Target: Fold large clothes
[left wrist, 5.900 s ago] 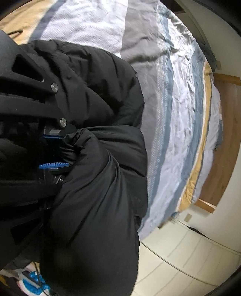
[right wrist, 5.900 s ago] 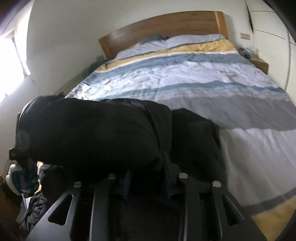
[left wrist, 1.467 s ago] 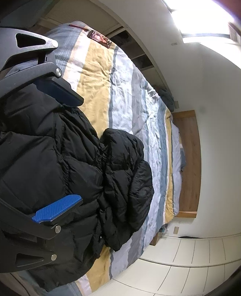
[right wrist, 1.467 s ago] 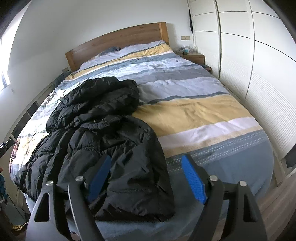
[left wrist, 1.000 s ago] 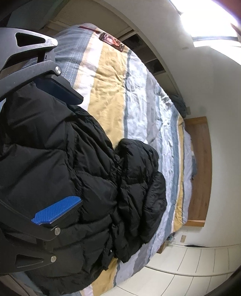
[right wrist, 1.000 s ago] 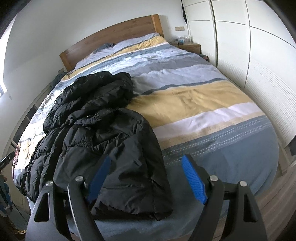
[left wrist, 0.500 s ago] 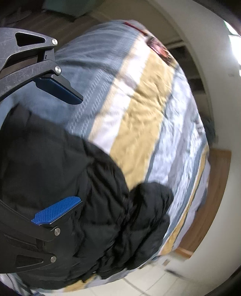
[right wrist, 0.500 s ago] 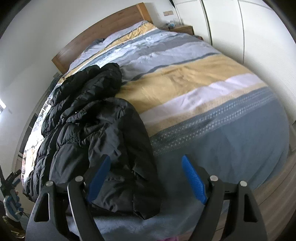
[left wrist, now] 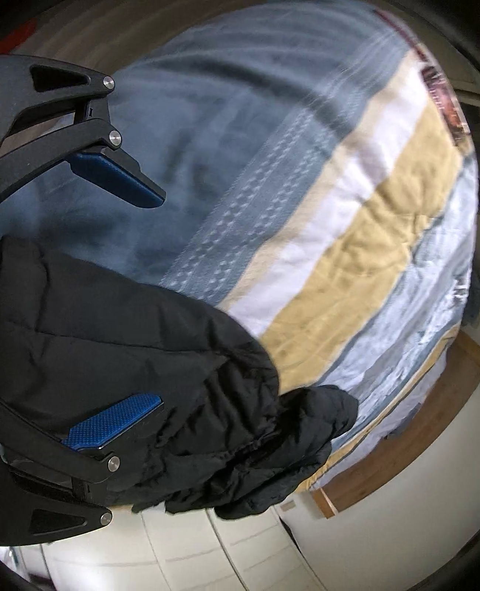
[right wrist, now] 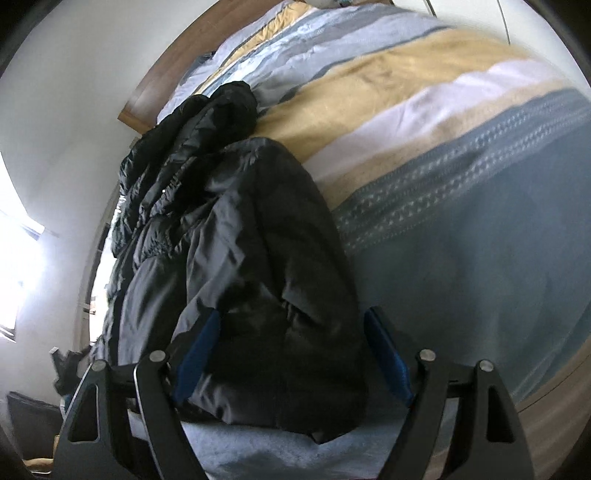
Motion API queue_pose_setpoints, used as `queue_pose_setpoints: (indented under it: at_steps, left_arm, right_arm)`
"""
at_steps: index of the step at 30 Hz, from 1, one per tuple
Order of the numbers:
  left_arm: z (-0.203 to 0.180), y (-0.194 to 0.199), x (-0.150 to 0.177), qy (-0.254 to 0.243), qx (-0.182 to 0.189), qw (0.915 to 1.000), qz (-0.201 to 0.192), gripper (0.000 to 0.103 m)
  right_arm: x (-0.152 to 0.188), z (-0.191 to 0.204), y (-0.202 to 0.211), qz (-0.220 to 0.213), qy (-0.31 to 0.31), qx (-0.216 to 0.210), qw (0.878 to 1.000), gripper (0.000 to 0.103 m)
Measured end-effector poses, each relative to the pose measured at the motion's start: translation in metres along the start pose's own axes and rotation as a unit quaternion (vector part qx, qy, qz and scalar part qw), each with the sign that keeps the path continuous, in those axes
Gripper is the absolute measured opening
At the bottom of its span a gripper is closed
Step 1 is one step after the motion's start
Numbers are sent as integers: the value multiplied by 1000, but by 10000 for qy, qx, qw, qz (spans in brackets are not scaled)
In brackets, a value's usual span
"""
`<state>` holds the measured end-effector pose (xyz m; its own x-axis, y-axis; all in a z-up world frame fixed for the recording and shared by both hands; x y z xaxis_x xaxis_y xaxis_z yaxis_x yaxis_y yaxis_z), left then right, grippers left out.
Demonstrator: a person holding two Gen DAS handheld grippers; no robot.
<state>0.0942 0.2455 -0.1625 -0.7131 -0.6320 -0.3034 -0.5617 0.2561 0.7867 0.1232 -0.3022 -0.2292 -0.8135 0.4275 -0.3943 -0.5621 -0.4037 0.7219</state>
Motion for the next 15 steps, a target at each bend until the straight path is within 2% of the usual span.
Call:
queue_pose_setpoints:
  at_steps: [6,10,15]
  left_arm:
    - [-32,-17,35,-164,940,9933,658,99]
    - [-47,-21,48,-341,1111,9900,804,99]
    - [-55,-18,51,-413,1259,9876,842,87]
  right_arm:
    - [8,2,-9,243,-83,-266,9993,79]
    - [11,3,-9,293,-121,-413,9986,79]
    - [11,7,-7,388,-11,-560,9977,79]
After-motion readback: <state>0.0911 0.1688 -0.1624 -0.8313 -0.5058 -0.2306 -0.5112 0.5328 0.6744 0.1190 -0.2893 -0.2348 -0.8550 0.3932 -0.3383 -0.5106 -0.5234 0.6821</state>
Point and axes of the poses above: each gripper's, at about its wrist camera, not at the fingertips, and y roughly against the way its jaws point, z to its left, x to its underside, the point moved 10 cm from there along -y, roughly the way its jaws point, and after that the axes turned 3 degrees about y, right-handed, at the moved point
